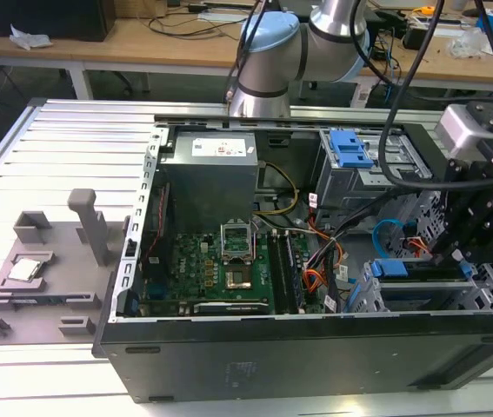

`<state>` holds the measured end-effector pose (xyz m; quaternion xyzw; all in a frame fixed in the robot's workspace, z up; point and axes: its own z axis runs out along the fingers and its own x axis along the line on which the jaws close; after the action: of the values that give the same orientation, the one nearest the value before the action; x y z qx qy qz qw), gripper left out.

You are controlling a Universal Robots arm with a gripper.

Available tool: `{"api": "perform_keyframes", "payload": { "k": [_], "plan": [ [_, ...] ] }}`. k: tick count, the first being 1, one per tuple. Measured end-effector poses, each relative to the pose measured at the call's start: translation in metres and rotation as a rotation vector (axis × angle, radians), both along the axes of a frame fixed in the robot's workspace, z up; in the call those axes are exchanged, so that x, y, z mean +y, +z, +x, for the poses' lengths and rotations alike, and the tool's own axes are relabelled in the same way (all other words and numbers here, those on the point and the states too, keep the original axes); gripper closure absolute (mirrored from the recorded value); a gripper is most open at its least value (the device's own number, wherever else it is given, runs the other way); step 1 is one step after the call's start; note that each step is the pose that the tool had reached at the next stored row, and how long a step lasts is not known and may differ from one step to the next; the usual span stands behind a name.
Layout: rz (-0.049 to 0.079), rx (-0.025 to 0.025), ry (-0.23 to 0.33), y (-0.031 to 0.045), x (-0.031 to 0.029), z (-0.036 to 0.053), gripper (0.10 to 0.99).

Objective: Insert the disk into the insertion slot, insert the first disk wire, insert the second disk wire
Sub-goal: 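Insert the first disk wire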

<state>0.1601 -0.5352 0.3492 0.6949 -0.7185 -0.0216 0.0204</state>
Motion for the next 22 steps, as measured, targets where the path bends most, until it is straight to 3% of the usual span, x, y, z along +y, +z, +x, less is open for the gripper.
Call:
{"api": "perform_keyframes", "payload": {
  "k": [3,13,15,22],
  "plan": [
    [0.0,0.0,0.0,0.0142,0.0,0.0,0.835],
    [0.0,0.0001,0.0,0.0277,0.0008,0.0,0.835],
    [0.0,0.0,0.0,0.031,0.0014,0.0,0.98],
    [0.0,0.0001,0.0,0.0528,0.0014,0.0,0.98]
  ]
}}
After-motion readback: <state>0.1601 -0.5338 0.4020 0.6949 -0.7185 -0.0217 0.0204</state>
